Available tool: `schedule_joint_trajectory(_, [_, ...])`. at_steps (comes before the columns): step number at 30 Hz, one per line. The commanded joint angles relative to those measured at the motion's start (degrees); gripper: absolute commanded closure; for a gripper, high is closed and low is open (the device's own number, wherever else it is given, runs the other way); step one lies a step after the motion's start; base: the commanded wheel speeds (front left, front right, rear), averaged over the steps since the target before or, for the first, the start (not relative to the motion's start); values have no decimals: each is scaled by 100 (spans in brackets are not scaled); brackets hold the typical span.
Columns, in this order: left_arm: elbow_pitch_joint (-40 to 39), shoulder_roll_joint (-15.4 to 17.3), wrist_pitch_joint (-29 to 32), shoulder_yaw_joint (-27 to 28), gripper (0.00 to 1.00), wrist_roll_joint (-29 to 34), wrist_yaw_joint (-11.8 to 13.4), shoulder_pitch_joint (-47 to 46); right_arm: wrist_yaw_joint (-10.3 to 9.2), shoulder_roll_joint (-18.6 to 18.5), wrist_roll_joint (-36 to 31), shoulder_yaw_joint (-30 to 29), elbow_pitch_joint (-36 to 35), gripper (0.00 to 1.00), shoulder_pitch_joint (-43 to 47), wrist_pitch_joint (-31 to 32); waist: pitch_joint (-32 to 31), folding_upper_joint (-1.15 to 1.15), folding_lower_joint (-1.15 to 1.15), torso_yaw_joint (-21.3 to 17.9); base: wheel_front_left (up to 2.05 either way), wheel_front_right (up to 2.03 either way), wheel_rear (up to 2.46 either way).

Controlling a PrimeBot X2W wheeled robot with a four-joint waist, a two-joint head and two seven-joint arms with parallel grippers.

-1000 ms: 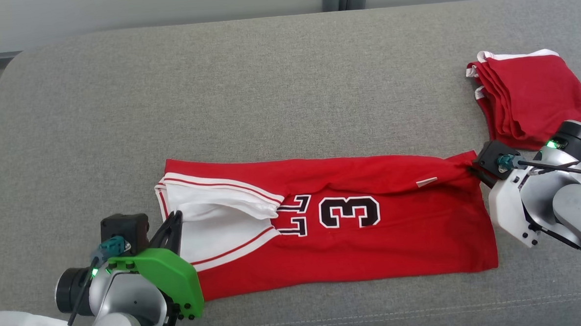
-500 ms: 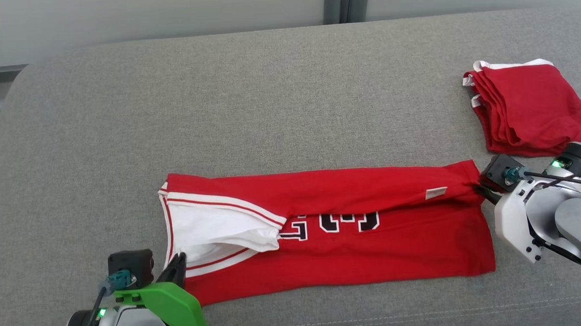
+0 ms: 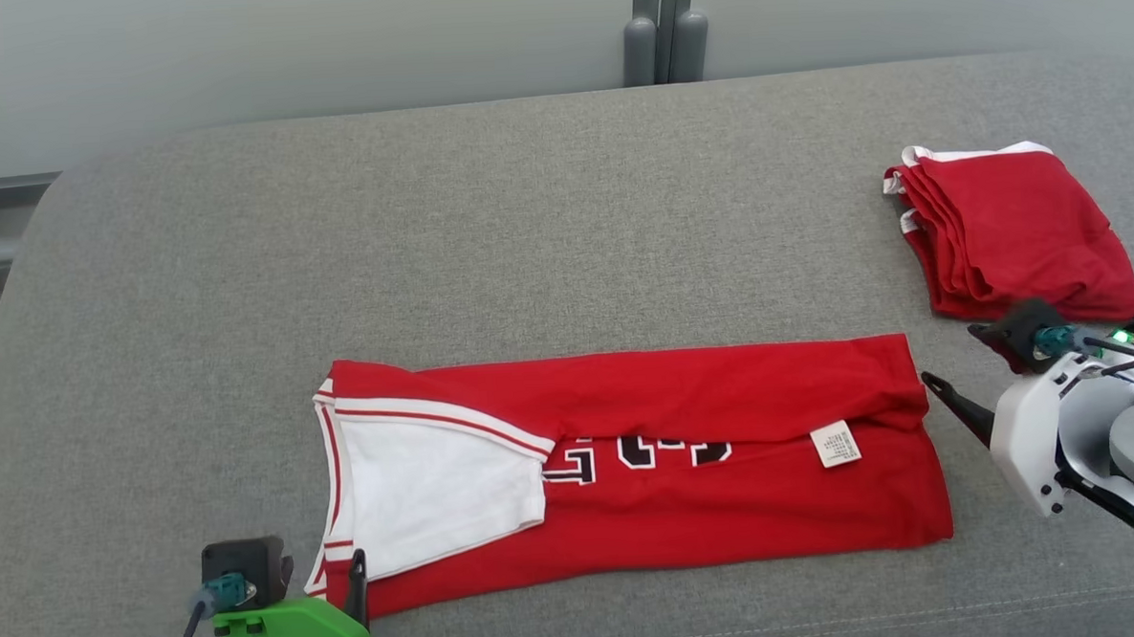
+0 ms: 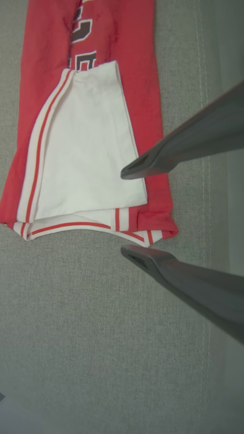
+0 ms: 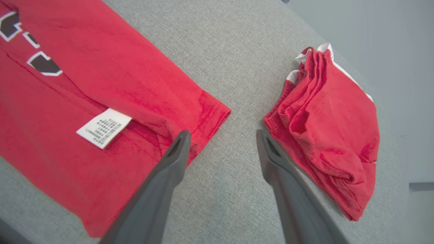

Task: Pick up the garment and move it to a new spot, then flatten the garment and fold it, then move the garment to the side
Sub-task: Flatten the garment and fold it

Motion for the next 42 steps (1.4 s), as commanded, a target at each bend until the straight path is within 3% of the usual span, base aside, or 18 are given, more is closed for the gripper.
schedule_joint_trajectory(1, [-7, 48, -83, 59, 0, 21, 52, 83, -11, -1, 14, -177, 7, 0, 137, -104, -84, 0, 0, -14, 0, 0, 0])
schedule_joint_trajectory(7, [-47, -44, -754, 283, 0, 50, 12, 115, -11, 434, 138, -1610, 233, 0, 779, -624, -300, 0, 0, -43, 0, 0, 0])
schedule_joint_trajectory(17, [306, -438, -2411, 674, 0, 4, -331, -45, -10, 1819, 128, -3952, 191, 0, 1860, -1190, -577, 0, 0, -52, 0, 0, 0])
schedule_joint_trajectory(23, [605, -551, -2838, 789, 0, -38, -604, -140, -7, 2637, -134, -4927, -248, 0, 2440, -1229, -665, 0, 0, 47, 0, 0, 0])
schedule_joint_trajectory(33, [1104, -659, -3003, 1019, 0, 29, -989, -270, -7, 3490, -780, -5602, -1149, 0, 3093, -1021, -740, 0, 0, 189, 0, 0, 0])
schedule_joint_trajectory(42, [1535, -511, -2995, 1001, 0, 166, -1061, -63, -6, 3804, -1276, -5605, -1823, 0, 3586, -541, -822, 0, 0, 143, 0, 0, 0])
